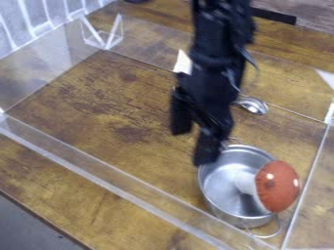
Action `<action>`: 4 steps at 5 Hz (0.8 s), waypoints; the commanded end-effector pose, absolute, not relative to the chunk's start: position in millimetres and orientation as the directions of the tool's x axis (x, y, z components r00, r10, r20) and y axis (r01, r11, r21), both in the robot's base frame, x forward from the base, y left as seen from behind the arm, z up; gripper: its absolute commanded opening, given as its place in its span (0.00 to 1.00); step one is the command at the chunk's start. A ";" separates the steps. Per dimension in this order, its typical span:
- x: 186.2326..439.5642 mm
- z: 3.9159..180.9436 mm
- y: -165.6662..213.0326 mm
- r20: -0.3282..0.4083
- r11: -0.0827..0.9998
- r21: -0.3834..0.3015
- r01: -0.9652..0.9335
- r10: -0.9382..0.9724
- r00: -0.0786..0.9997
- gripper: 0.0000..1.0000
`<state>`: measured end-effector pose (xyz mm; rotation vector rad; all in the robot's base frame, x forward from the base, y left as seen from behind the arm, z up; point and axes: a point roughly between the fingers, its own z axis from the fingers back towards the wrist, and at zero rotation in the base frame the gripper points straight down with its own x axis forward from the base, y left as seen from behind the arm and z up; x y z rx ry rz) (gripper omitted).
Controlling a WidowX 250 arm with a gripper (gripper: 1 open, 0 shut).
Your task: Remove the mushroom from the silver pot and put it on the table
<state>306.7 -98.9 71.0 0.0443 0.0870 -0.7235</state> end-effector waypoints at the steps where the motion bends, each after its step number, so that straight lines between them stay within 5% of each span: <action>1: 327.9 84.8 -131.3 -0.019 0.610 0.059 0.790 -0.791 0.612 1.00; 3: 327.8 51.6 -128.1 0.015 0.468 0.074 0.881 -0.883 0.468 1.00; 4: 341.4 42.8 -120.6 0.037 0.478 0.072 0.875 -0.878 0.477 0.00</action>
